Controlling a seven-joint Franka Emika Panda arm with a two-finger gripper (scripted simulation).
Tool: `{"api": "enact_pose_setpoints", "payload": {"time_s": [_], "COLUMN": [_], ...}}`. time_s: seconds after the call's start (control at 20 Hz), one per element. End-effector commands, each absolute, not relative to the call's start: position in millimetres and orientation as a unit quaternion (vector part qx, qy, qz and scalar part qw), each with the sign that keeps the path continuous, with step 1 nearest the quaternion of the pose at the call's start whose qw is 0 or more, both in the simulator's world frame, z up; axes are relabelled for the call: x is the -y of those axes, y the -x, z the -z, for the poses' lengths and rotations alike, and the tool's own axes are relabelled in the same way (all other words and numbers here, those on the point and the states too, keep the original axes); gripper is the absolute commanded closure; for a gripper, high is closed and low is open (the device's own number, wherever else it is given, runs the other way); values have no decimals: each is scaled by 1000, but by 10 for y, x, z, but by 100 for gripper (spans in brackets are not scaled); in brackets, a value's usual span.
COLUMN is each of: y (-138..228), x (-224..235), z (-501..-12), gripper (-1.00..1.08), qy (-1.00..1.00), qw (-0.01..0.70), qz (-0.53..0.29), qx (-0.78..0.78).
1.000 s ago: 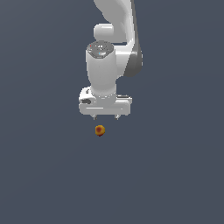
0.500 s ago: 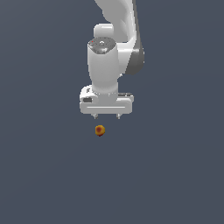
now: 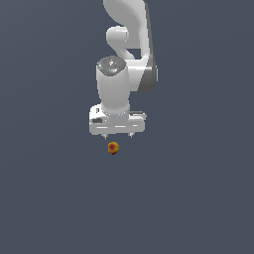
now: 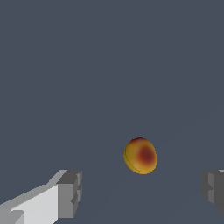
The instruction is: Pick up the object and move it to a goal position.
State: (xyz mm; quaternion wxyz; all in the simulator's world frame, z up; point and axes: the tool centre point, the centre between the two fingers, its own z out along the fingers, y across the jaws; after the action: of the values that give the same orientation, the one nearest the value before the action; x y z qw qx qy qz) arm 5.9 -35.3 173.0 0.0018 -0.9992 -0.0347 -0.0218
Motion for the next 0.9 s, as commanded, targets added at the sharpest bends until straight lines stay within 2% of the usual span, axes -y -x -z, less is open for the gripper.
{"api": "enact_pose_setpoints", "payload": {"time_s": [0.0, 0.45, 0.85], "y": [-26, 133, 201], "x": [414, 625, 691], "z": [-1580, -1033, -852], "gripper": [-92, -92, -92], "qy": [999, 993, 991], "qw": [1, -1, 0], "qz": [18, 5, 0], "qx": [51, 115, 137]}}
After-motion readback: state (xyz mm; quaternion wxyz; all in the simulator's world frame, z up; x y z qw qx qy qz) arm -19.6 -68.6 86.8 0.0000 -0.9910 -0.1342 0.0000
